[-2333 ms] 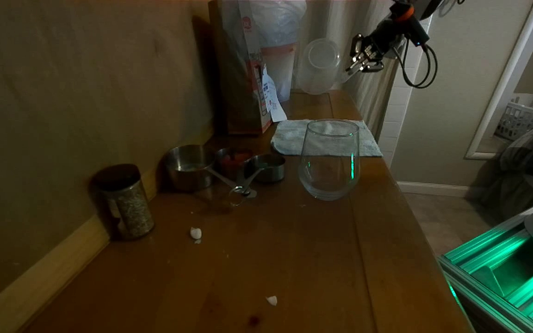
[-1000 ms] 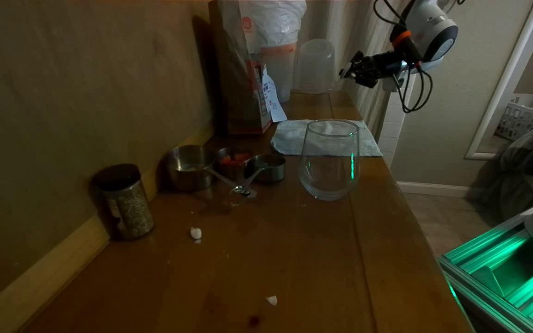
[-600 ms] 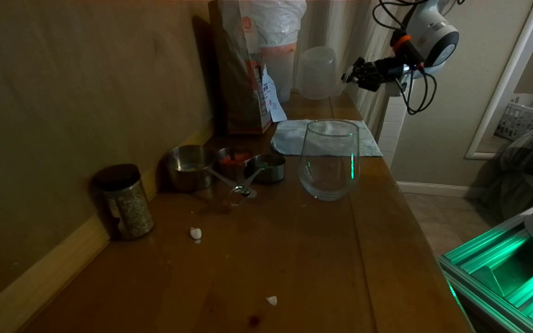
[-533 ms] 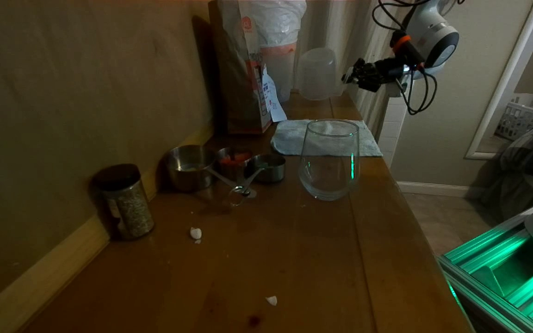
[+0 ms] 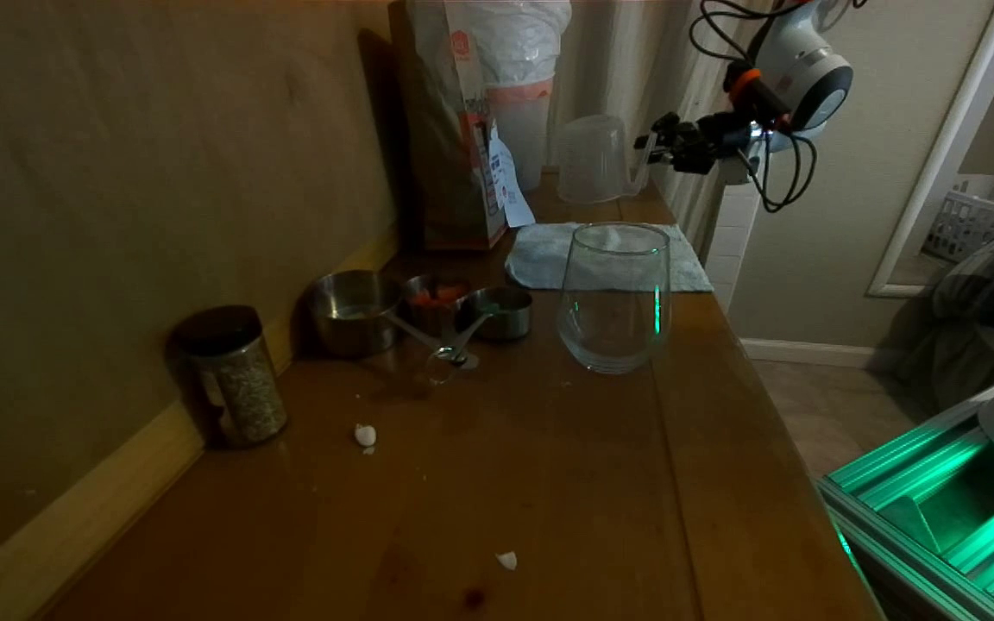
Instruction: Turn the plastic jar over
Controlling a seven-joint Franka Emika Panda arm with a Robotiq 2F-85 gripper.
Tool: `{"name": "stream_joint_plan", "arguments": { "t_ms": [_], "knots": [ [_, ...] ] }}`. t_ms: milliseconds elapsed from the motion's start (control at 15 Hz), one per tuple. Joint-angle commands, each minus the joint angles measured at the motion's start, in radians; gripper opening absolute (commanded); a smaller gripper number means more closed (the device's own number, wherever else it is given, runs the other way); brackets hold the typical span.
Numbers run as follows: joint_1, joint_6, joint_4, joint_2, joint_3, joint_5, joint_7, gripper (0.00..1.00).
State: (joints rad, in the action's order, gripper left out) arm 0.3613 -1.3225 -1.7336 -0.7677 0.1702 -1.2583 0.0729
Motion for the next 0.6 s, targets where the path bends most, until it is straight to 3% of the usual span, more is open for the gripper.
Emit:
{"name": "stream_joint_plan", "arguments": {
  "t_ms": [0,267,533],
  "knots": [
    [0.001,0.032,0.042,-0.026,0.01,-0.028,0.041,0.72],
    [-0.021,0.003,0.063,0.004,0.026,0.008,0.039,0.98],
    [-0.05,-0.046,0.106,0.042,0.05,0.049,0.037,1.0]
  ]
}}
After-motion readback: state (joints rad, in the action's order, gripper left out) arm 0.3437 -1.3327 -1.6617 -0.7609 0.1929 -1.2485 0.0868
